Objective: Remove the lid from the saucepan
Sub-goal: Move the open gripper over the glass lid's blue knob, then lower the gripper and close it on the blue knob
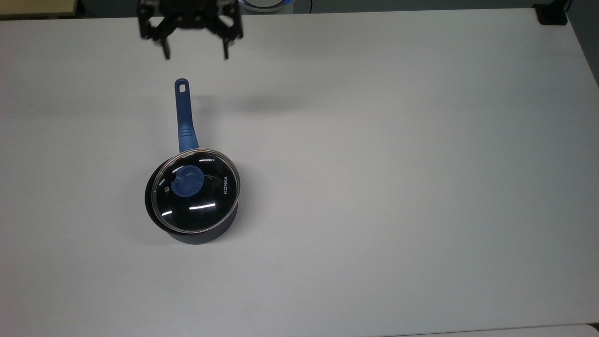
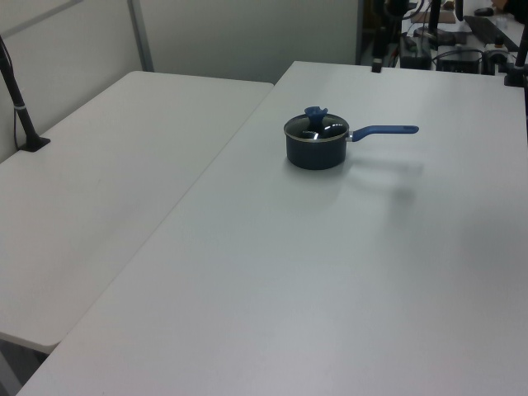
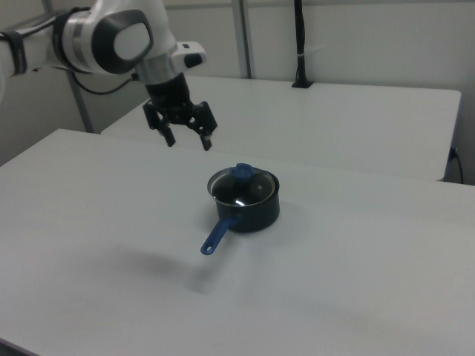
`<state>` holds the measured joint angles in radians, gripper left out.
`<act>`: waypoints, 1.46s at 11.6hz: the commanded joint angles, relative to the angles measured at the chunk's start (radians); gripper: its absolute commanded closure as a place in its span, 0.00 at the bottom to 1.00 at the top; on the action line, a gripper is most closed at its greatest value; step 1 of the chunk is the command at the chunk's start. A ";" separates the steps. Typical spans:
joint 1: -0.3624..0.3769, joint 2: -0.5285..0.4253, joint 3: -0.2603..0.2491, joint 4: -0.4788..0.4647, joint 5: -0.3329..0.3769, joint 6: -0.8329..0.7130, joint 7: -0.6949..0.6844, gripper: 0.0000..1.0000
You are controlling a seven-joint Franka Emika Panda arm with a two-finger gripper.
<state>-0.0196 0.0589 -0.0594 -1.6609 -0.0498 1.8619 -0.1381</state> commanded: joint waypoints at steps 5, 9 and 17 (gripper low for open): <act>-0.025 0.254 -0.016 0.018 0.005 0.428 0.417 0.00; -0.022 0.375 -0.016 0.041 -0.015 0.574 0.606 0.00; -0.017 0.424 -0.007 0.089 -0.053 0.577 0.697 0.58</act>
<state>-0.0449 0.4821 -0.0626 -1.5738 -0.0845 2.4311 0.5318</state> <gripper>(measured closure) 0.414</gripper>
